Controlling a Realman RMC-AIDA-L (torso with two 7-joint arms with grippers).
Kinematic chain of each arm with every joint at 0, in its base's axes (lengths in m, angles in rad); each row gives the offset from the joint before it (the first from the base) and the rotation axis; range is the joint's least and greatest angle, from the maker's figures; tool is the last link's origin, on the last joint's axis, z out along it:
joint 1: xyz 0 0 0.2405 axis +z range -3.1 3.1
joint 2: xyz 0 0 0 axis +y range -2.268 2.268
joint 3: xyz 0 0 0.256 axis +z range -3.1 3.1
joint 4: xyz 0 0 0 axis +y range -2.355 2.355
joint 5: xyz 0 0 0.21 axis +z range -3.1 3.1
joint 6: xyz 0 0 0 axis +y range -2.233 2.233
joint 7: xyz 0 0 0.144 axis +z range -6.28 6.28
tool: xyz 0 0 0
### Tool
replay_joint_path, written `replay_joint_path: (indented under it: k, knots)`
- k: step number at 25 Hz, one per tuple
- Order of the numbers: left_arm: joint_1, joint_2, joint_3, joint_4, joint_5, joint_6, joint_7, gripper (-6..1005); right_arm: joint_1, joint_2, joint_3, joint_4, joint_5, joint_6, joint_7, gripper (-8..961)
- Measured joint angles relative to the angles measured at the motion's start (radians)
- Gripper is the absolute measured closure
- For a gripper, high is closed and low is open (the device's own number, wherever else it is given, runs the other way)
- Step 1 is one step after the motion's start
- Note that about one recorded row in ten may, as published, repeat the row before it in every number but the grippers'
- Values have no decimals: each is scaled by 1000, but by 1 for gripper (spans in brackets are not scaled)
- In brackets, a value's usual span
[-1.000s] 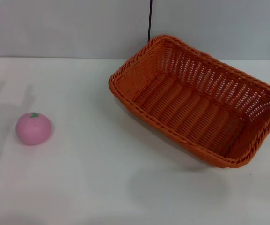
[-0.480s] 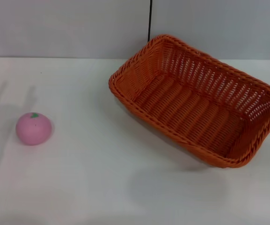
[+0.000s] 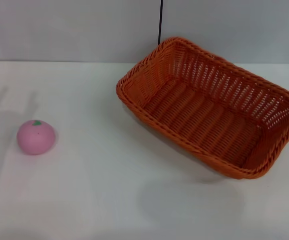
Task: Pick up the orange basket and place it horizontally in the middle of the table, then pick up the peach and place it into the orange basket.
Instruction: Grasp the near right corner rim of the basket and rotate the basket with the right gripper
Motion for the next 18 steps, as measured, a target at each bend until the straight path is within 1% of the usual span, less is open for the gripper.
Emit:
replay_joint_path:
  k: [2,3,4,7,8,9,13,17,18]
  knots:
    - [1,0,0,0,-2,0,-3,186,42,-15,-26,-46,-53,-28,56,320]
    - [2,0,0,0,-4,0,-6,186,94,-31,-58,-72,-128,-53,103,318]
    - [3,0,0,1,-5,0,-9,186,94,-31,-58,-72,-128,-53,103,315]
    - [4,-1,0,3,-6,0,-12,186,167,-49,-106,-66,-214,-78,128,308]
    - [5,-2,0,3,-6,0,-13,186,196,-53,-140,-49,-245,-80,131,305]
    - [5,-2,0,3,-6,0,-13,186,196,-53,-140,-49,-245,-80,131,302]
    - [6,-2,0,4,-6,1,-19,187,245,-56,-225,-14,-321,-47,136,292]
    - [6,-3,0,13,-8,2,-25,187,262,-54,-322,47,-371,28,138,257]
    - [6,-4,0,17,-8,2,-25,187,263,-51,-373,82,-392,70,138,248]
